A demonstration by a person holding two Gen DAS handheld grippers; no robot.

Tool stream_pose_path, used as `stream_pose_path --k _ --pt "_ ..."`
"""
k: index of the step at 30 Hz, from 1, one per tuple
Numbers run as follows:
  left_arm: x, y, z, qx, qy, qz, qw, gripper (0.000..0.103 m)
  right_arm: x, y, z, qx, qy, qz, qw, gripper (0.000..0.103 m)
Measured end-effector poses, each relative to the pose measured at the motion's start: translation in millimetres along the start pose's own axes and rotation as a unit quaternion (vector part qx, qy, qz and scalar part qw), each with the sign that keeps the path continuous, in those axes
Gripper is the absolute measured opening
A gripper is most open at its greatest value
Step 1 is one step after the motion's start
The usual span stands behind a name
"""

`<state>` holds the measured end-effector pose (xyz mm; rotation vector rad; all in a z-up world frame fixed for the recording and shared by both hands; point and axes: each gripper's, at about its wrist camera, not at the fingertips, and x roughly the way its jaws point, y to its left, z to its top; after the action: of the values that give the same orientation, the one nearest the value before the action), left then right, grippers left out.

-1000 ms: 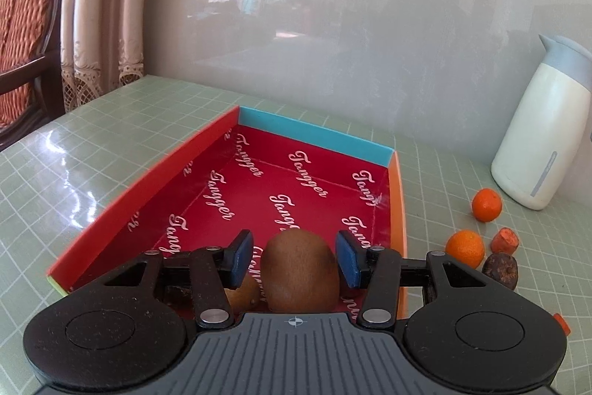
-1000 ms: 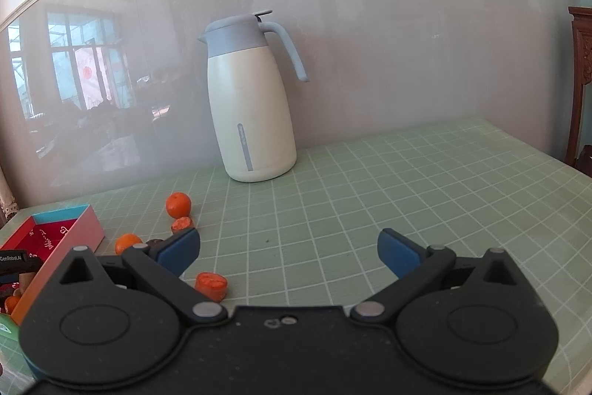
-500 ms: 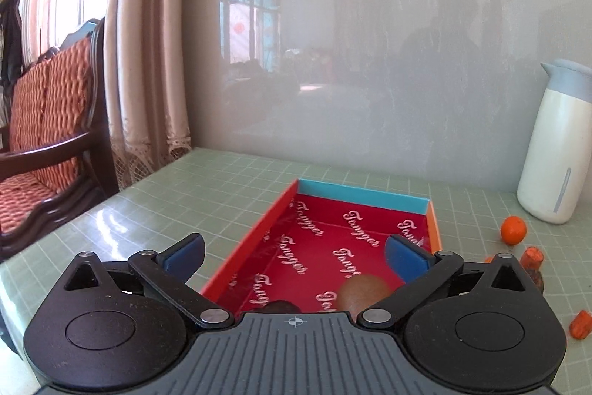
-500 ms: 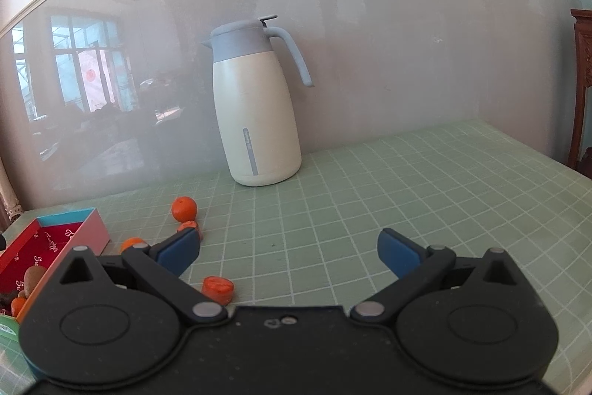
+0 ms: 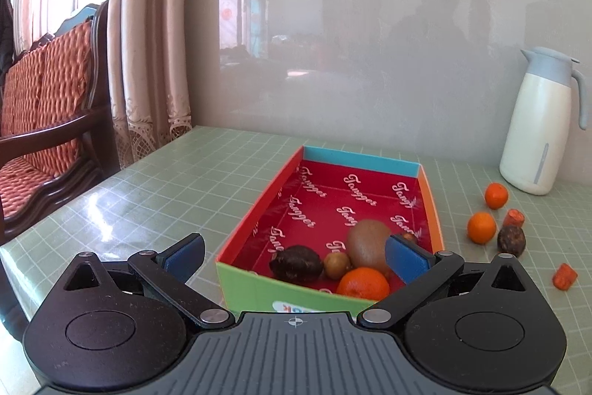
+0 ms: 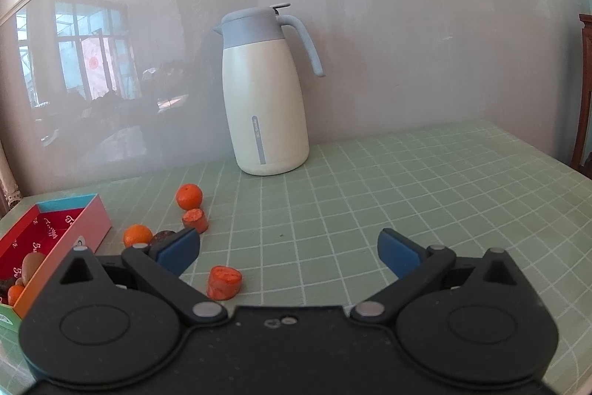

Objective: Organize fruits
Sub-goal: 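Reach the right gripper to the orange cut chunk and close on it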

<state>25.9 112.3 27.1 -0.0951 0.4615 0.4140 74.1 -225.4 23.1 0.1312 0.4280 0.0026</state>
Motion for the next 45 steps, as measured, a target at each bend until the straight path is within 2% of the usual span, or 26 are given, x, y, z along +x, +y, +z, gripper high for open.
stream_pose_path --k 6,11,18,25,31,36,43,45 --pt "-4 0 -7 0.001 0.004 -0.016 0.9999 0.103 6 9 -3 -0.009 0.009 0.0 1.0 0.103" --pt "-12 -4 -11 0.012 -0.009 -0.026 0.9996 0.103 12 16 -6 -0.02 0.019 -0.001 1.0 0.103" --pt "-20 2 -11 0.016 -0.028 -0.023 0.9992 0.103 26 34 -11 -0.047 0.041 0.011 0.998 0.103" --pt "-20 18 -11 0.009 -0.022 -0.012 0.9996 0.103 41 48 -13 -0.06 0.056 0.01 0.997 0.102" --pt "-16 35 -12 -0.008 -0.014 -0.004 0.9999 0.103 62 56 -18 -0.058 0.087 -0.006 0.995 0.093" --pt "-12 46 -12 -0.027 -0.002 -0.005 0.9996 0.103 77 51 -19 -0.038 0.117 -0.01 0.992 0.067" --pt "-10 53 -12 -0.038 0.0 -0.004 0.9993 0.103 88 53 -22 -0.036 0.135 -0.009 0.99 0.067" --pt "-10 55 -12 -0.039 0.001 -0.004 0.9992 0.103 91 57 -23 -0.046 0.135 -0.015 0.99 0.06"
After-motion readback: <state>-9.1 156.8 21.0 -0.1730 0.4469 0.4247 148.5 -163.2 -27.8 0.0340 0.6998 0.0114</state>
